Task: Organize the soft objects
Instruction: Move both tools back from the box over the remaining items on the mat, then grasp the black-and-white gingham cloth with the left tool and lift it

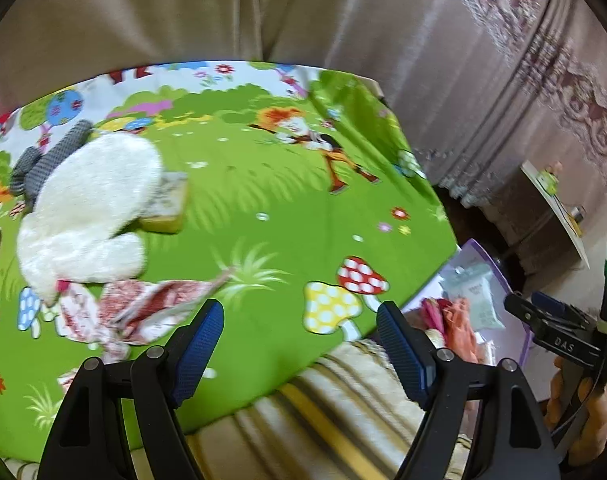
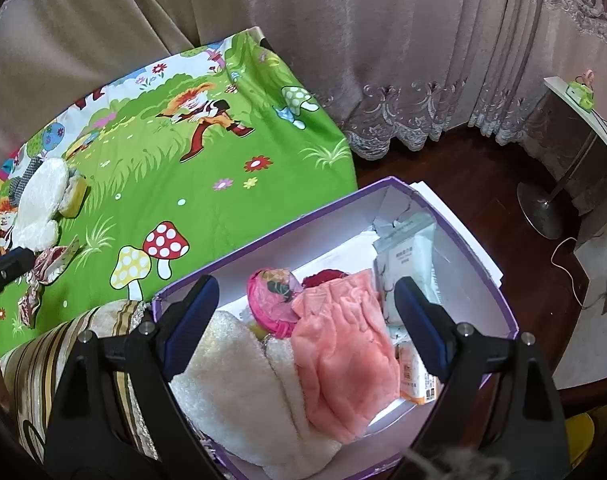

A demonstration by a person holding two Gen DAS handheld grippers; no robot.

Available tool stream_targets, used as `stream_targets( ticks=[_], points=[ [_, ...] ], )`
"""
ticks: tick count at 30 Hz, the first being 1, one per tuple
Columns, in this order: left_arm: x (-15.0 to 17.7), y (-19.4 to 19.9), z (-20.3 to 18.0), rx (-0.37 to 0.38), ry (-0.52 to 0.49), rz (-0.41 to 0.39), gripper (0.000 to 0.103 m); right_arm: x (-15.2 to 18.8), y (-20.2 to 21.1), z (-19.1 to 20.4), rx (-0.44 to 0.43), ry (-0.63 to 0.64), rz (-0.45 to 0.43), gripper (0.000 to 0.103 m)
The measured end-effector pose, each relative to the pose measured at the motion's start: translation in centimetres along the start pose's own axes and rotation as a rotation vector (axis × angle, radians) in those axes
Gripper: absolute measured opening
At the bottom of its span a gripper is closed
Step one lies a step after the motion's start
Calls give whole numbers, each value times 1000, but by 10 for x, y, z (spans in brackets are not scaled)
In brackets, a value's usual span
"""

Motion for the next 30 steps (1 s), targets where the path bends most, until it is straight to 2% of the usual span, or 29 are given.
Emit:
stream_targets(
  ticks=[6, 18, 24, 30],
  points=[
    [-6, 11, 51, -43, 95, -30, 80, -3, -5, 14, -10, 24, 10, 91],
    [-27, 40, 192, -179, 425, -120, 80, -20, -12, 61, -65, 103, 5, 91],
    [-41, 32, 254, -141, 655, -131, 80, -31, -12, 101, -124, 161, -2, 91],
    [-59, 5, 283, -72, 779, -114, 80, -40, -10, 142, -190, 221, 0, 91]
  ],
)
Point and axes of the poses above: each gripper's, at about its wrist camera, not at the fingertips, and y roughly against the way its jaws point, z to its left, x to its underside, the point moved 3 cm from there along -y, roughly the way its jaws point
